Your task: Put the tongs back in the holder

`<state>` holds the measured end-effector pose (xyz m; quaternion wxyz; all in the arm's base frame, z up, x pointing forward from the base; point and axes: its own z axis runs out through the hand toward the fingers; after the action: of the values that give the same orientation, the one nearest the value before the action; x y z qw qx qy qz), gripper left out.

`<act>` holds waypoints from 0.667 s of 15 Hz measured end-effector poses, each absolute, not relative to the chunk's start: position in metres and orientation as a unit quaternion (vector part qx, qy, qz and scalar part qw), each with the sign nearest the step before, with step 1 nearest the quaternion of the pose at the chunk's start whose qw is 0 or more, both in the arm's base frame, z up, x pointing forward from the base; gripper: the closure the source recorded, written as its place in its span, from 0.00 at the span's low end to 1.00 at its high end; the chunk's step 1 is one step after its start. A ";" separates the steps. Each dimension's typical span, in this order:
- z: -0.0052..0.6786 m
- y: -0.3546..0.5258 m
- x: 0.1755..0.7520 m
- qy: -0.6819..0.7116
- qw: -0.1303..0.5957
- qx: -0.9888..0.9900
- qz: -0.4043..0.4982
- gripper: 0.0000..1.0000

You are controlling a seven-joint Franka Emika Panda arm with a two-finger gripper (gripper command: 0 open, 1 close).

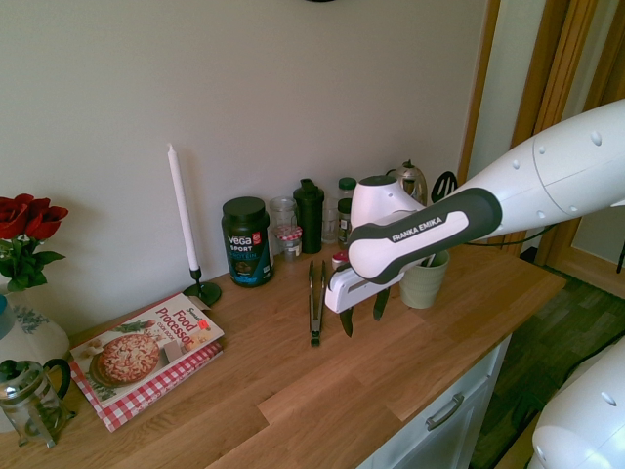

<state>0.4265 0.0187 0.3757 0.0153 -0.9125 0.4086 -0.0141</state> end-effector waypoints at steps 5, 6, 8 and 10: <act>0.400 0.021 0.455 0.444 0.030 -0.895 -0.041 0.00; 0.412 0.022 0.474 0.473 0.032 -0.879 -0.053 0.00; 0.427 0.022 0.514 0.529 0.036 -0.846 -0.061 0.00; 0.436 0.021 0.557 0.574 0.049 -0.814 -0.067 0.00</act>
<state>0.5568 0.0212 0.4361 0.0491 -0.8144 0.5742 -0.0673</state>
